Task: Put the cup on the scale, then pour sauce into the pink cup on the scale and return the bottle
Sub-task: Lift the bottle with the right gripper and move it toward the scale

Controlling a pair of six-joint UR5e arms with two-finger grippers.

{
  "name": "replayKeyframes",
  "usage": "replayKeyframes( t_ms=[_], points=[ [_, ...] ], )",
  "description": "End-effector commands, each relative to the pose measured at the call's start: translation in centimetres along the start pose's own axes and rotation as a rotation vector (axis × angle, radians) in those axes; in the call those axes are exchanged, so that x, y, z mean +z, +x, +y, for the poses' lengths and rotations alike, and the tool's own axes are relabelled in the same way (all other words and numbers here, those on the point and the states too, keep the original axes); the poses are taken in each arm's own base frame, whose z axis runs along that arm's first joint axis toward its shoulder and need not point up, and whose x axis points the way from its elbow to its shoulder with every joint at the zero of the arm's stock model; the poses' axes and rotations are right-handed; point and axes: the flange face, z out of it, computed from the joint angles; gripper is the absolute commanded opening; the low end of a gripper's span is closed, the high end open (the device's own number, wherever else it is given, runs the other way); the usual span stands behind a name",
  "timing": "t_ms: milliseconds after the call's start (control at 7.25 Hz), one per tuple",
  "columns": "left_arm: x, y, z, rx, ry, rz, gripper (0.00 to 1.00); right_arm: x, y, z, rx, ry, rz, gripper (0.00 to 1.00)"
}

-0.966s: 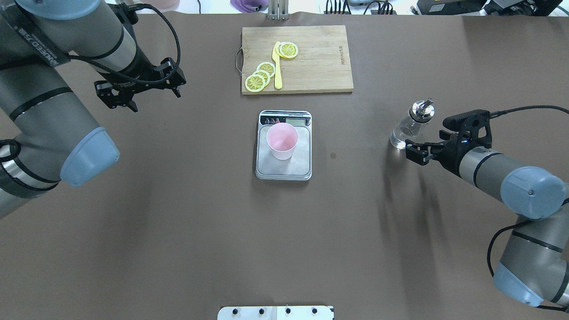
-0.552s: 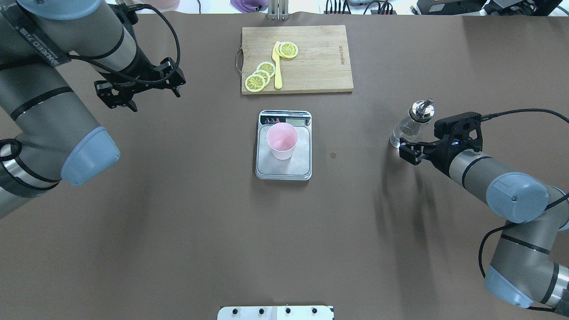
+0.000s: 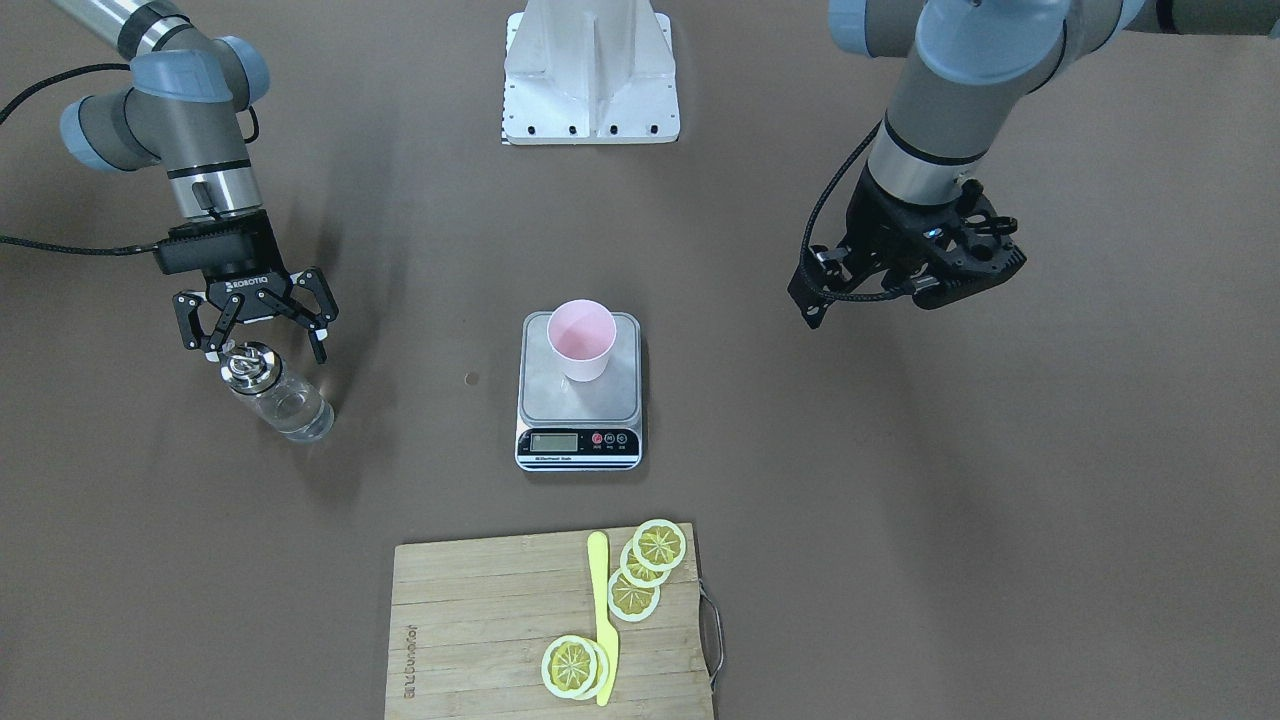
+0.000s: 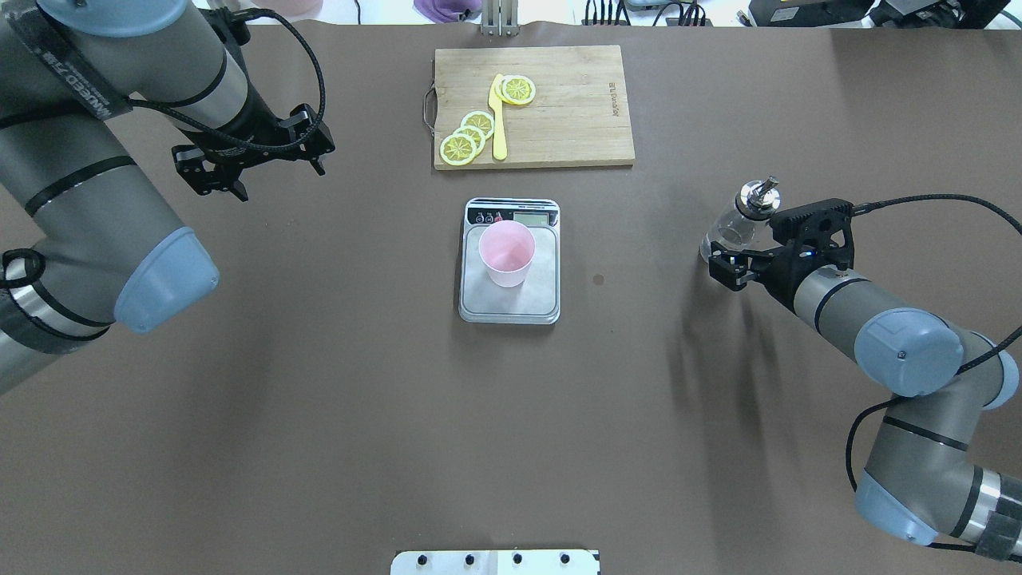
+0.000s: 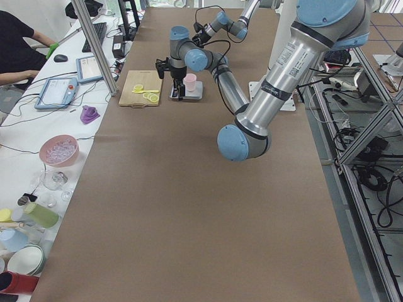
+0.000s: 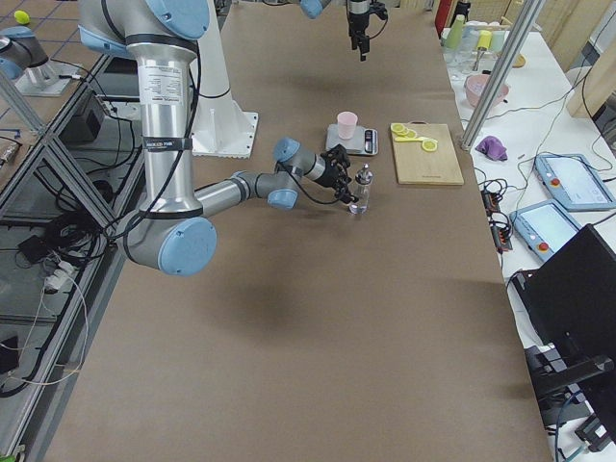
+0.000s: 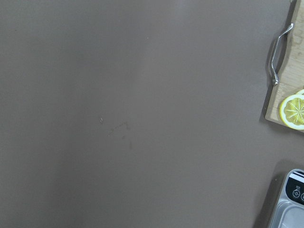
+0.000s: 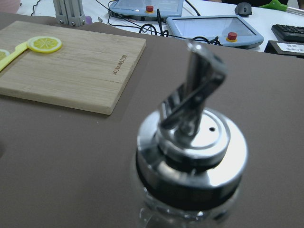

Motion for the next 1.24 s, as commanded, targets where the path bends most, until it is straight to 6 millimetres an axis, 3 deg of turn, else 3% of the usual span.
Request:
replayKeyframes(
  t_ms=[0, 690, 1103],
  points=[
    [0.1, 0.0, -0.1, -0.001, 0.001, -0.002, 0.98, 0.9, -0.4, 0.1, -0.003, 0.002, 0.007, 0.98],
    [0.3, 0.1, -0.1, -0.003, -0.001, -0.006, 0.98, 1.6, 0.0, 0.3, -0.012, -0.001, 0.022, 0.97],
    [0.3, 0.1, -0.1, -0.003, -0.001, -0.006, 0.98, 3.1, -0.2, 0.1, -0.012, 0.001, 0.035, 0.95]
  ],
)
